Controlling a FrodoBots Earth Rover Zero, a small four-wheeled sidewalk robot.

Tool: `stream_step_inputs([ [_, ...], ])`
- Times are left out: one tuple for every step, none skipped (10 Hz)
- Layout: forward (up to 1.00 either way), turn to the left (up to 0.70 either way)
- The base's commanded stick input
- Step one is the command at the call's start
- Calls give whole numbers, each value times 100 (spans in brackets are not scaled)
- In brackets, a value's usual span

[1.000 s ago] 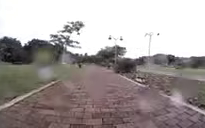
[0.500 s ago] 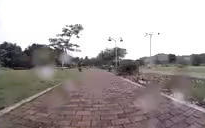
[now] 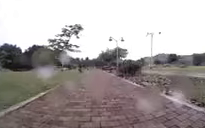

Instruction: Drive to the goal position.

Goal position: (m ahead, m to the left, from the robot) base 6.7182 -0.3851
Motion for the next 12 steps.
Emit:
stream_step_inputs([
  [70,0],
  [70,0],
  [70,0],
  [70,0],
  [70,0],
  [70,0],
  [70,0],
  [70,0],
  [70,0],
  [70,0],
  [70,0],
  [70,0],
])
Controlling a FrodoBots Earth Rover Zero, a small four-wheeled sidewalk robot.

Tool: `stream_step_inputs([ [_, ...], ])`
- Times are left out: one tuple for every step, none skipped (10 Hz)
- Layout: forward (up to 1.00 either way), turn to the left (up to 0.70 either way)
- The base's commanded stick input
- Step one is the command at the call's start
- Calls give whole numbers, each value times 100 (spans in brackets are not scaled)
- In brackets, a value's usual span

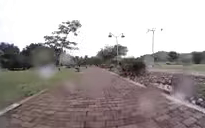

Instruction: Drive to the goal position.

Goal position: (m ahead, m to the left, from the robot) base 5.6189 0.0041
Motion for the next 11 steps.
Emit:
stream_step_inputs([
  [70,0],
  [70,0],
  [70,0],
  [70,0],
  [70,0],
  [70,0],
  [70,0],
  [70,0],
  [70,0],
  [70,0],
  [70,0],
])
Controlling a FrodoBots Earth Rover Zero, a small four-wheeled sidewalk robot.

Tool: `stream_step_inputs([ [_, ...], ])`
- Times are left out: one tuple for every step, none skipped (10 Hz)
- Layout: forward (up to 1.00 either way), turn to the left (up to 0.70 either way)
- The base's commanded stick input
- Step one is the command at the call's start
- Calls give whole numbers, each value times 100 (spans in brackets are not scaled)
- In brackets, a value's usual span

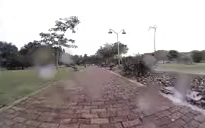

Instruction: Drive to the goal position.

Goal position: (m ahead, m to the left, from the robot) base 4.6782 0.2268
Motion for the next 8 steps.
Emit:
stream_step_inputs([
  [70,0],
  [70,0],
  [70,0],
  [70,0],
  [70,0],
  [70,0],
  [70,0],
  [70,0],
])
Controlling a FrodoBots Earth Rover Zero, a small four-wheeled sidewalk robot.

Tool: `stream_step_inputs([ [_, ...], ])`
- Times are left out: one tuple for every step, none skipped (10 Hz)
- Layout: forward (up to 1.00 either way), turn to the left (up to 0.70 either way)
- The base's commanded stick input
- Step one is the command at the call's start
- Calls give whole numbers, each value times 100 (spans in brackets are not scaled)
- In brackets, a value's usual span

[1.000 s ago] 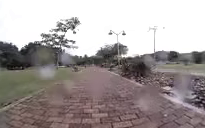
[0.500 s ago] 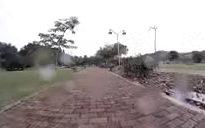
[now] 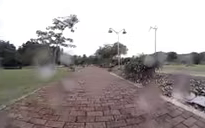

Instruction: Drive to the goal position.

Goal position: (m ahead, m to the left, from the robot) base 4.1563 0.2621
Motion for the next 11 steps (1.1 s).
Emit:
stream_step_inputs([
  [70,0],
  [70,0],
  [70,0],
  [70,0],
  [70,0],
  [70,0],
  [70,0],
  [70,0],
  [70,0],
  [70,0],
  [70,18],
])
